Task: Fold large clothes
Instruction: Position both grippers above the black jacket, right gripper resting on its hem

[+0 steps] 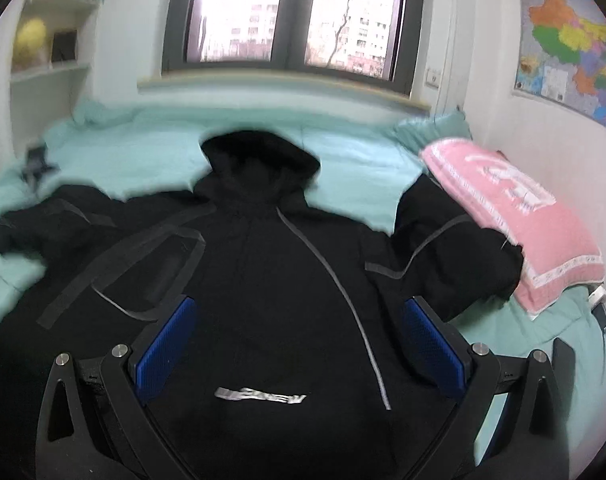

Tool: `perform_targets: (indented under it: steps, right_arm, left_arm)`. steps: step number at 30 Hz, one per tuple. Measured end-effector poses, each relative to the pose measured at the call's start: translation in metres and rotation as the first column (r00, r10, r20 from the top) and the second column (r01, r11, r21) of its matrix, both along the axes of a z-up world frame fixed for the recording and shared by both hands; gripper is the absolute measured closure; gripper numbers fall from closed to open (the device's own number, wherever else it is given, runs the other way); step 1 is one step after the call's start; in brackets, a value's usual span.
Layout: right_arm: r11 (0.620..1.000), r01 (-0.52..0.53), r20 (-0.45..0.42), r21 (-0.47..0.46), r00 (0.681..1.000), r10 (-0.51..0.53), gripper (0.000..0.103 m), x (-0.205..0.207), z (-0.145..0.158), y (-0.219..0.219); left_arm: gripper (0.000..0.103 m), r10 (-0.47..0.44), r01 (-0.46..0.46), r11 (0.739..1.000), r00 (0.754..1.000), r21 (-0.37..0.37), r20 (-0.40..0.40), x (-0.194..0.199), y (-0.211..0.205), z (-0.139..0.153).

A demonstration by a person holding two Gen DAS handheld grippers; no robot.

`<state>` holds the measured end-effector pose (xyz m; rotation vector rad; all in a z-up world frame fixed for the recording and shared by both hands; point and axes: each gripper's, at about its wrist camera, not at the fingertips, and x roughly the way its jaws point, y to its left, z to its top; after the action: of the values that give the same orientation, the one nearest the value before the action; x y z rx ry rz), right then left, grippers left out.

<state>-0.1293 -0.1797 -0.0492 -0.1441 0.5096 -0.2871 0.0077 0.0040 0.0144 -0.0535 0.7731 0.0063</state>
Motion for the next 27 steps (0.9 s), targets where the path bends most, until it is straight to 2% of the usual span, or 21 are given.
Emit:
perform_targets:
  steps: [2, 4, 5, 7, 10, 15, 18, 27]
  right_arm:
    - [1.000, -0.008, -0.094, 0.016, 0.996, 0.009, 0.000, 0.024, -0.032, -0.011]
    - [0.999, 0.020, -0.175, 0.036, 0.984, -0.014, 0.000, 0.044, -0.060, -0.024]
    - [0.998, 0.026, -0.201, 0.051, 0.979, -0.015, 0.000, 0.048, -0.068, -0.028]
    - [0.995, 0.031, -0.272, 0.099, 0.962, -0.003, 0.000, 0.060, -0.083, -0.035]
    - [0.995, 0.042, -0.351, 0.095, 0.936, -0.006, 0.000, 0.073, -0.095, -0.039]
    - [0.997, 0.008, -0.314, 0.071, 0.949, 0.015, 0.000, 0.067, -0.102, -0.038]
    - [0.996, -0.007, -0.239, 0.092, 0.970, 0.029, 0.000, 0.056, -0.107, -0.042]
    - [0.993, -0.007, -0.246, 0.116, 0.969, 0.036, 0.000, 0.060, -0.108, -0.042]
  left_arm:
    - [0.001, 0.005, -0.005, 1.000, 1.000, 0.006, -0.017, -0.007, -0.001, -0.005]
    - [0.001, -0.014, 0.015, 1.000, 0.999, 0.024, -0.035, -0.002, -0.004, 0.005]
    - [0.001, -0.022, 0.024, 0.999, 0.999, 0.035, -0.046, 0.003, -0.009, 0.016]
    - [0.001, -0.040, 0.043, 0.998, 0.998, 0.054, -0.055, 0.006, -0.009, 0.017]
    - [0.001, -0.041, 0.046, 0.997, 0.996, 0.062, -0.078, 0.007, -0.012, 0.015]
    - [0.001, -0.057, 0.063, 0.997, 0.993, 0.053, -0.103, 0.008, -0.013, 0.009]
    - [0.001, -0.042, 0.049, 0.997, 0.995, 0.067, -0.093, 0.008, -0.015, 0.010]
    - [0.001, -0.029, 0.033, 0.999, 0.995, 0.035, -0.091, 0.013, -0.012, 0.009]
